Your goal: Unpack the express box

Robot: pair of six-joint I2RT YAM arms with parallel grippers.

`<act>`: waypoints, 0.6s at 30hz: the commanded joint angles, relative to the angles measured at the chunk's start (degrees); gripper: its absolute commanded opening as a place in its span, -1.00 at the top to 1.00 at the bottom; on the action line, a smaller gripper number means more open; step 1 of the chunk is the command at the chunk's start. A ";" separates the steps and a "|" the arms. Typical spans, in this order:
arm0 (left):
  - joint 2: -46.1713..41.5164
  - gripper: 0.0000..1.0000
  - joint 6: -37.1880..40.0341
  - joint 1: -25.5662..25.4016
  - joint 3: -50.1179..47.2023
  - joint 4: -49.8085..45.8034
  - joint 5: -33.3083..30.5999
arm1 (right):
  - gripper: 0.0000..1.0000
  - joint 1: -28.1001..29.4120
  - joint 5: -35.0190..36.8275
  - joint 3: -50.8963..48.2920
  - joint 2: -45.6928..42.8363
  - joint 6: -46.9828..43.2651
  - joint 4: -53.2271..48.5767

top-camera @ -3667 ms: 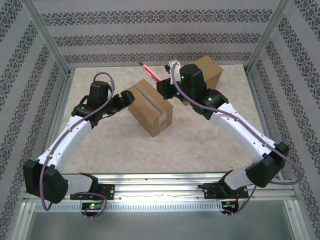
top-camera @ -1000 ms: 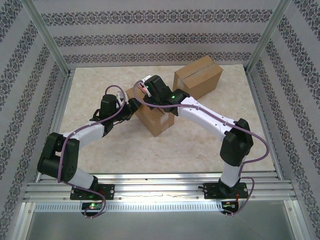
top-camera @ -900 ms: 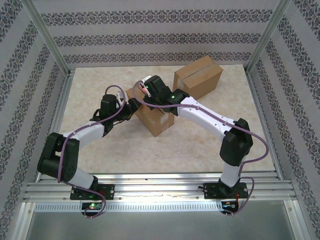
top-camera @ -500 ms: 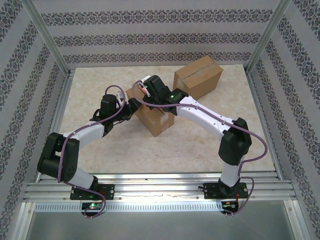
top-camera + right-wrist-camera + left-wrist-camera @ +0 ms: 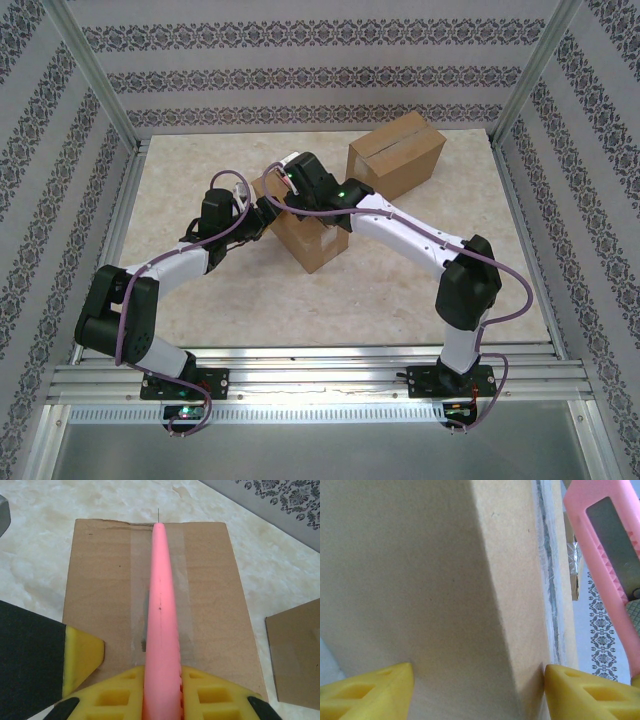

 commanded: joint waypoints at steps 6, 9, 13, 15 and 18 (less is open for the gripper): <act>1.82 -0.37 -0.04 0.35 0.17 -0.06 -0.94 | 1.00 1.43 1.54 -1.96 -1.08 2.20 -4.64; 2.11 -0.37 -0.13 0.34 0.21 0.14 -1.06 | 1.00 1.61 1.34 -2.10 -1.23 2.79 -5.43; 2.52 -0.36 -0.19 0.32 0.33 0.35 -1.15 | 1.00 1.70 1.26 -2.23 -1.52 3.41 -6.39; 2.69 -0.36 -0.31 0.34 0.32 0.46 -1.21 | 1.00 1.79 1.26 -2.38 -1.61 3.66 -7.02; 2.89 -0.36 -0.39 0.29 0.39 0.63 -1.22 | 1.00 1.86 1.17 -2.66 -1.86 3.87 -7.77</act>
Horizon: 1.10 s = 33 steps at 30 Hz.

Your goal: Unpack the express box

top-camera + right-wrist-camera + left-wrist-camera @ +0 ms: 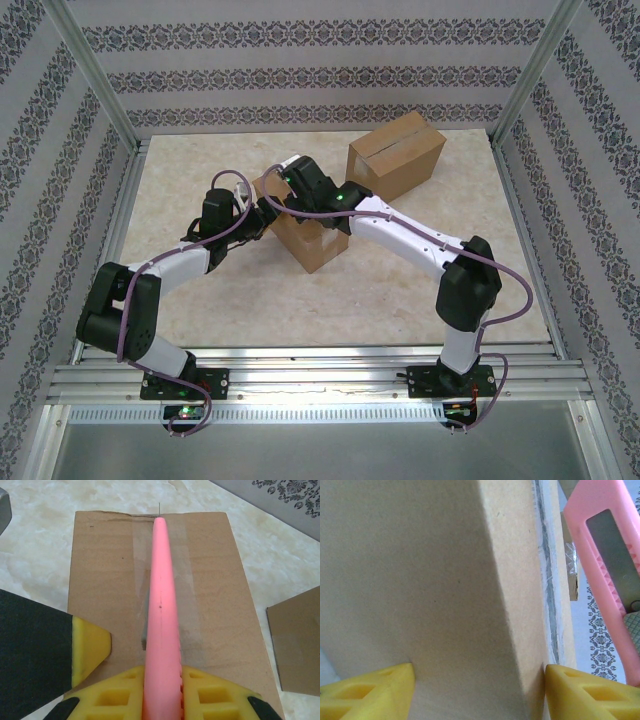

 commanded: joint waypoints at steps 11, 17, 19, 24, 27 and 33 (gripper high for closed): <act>2.17 -0.36 -0.43 0.31 0.49 -0.86 -1.89 | 1.00 1.16 -1.84 -3.39 -2.65 2.22 -8.67; 2.58 -0.36 -0.54 0.30 0.65 -0.69 -1.94 | 1.00 1.20 -1.59 -4.23 -3.52 2.82 -9.37; 2.67 -0.36 -0.69 0.35 0.64 -0.53 -1.89 | 1.00 1.20 -1.56 -4.49 -3.95 2.95 -9.60; 3.00 -0.35 -0.70 0.35 0.92 -0.68 -1.89 | 1.00 1.30 -0.92 -4.42 -4.93 2.91 -10.98; 3.27 -0.36 -0.74 0.28 1.13 -0.77 -2.00 | 1.00 1.35 -0.52 -4.23 -5.51 2.80 -12.22; 3.39 -0.35 -0.74 0.32 1.06 -0.71 -2.46 | 1.00 1.64 0.51 -4.23 -6.86 3.58 -14.89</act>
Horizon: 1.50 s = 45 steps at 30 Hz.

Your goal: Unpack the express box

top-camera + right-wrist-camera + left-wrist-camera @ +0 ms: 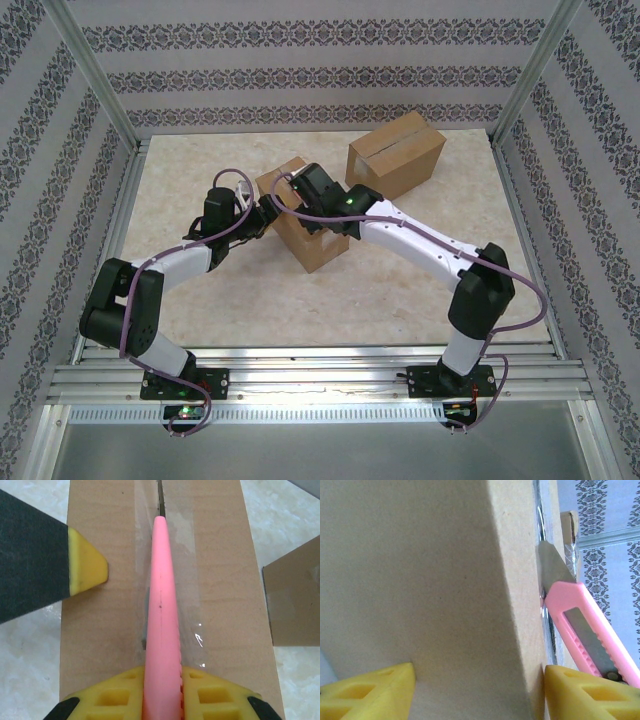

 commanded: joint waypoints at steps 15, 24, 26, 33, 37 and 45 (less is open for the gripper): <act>2.39 -0.35 -1.04 0.39 0.23 -1.51 -2.81 | 1.00 3.24 4.17 -0.97 -6.34 6.13 -15.07; 2.79 -0.35 -0.98 0.35 0.58 -1.55 -2.80 | 1.00 5.07 6.13 -1.33 -9.66 9.35 -21.52; 2.79 -0.35 -0.96 0.38 0.59 -1.62 -2.85 | 1.00 5.44 6.50 -1.40 -10.45 9.96 -23.08; 2.93 -0.35 -0.86 0.34 0.60 -1.65 -3.00 | 1.00 6.82 6.05 -3.07 -13.53 12.76 -27.57; 3.25 -0.35 -0.93 0.37 0.86 -1.62 -2.97 | 1.00 7.79 4.99 -4.20 -15.08 14.44 -29.97; 3.70 -0.35 -0.97 0.33 1.11 -1.35 -2.93 | 1.00 9.26 3.02 -7.25 -18.27 17.41 -32.27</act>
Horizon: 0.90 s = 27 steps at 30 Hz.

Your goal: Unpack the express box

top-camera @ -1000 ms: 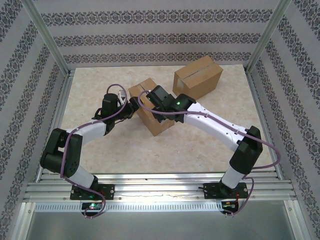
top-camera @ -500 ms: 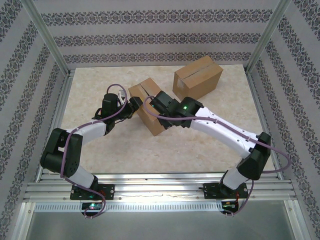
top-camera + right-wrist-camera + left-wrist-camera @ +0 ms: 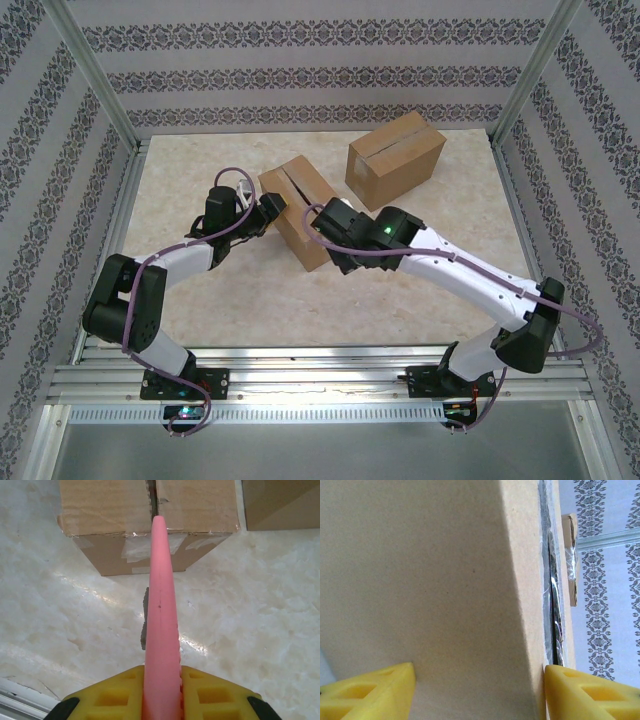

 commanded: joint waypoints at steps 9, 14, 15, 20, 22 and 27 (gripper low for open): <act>0.61 -0.45 1.01 0.33 4.20 -3.12 0.70 | 1.00 1.19 1.72 -3.93 -9.52 5.57 -2.62; -5.57 -0.66 8.14 0.39 11.06 -14.89 -0.10 | 1.00 0.73 7.31 -8.13 -18.28 8.49 2.69; -7.00 -0.67 11.15 0.35 13.14 -20.05 -1.85 | 1.00 0.26 8.39 -9.11 -19.73 9.27 2.93; -9.82 -0.58 21.48 1.60 23.45 -40.59 -12.36 | 1.00 -3.32 13.14 -13.38 -22.27 11.97 2.70; -8.19 -0.46 24.96 3.17 28.32 -46.00 -15.62 | 1.00 -4.96 15.05 -14.67 -21.53 12.95 3.07; 1.10 -0.16 30.18 7.12 38.66 -50.42 -19.87 | 1.00 -7.90 16.60 -18.60 -17.73 15.86 7.80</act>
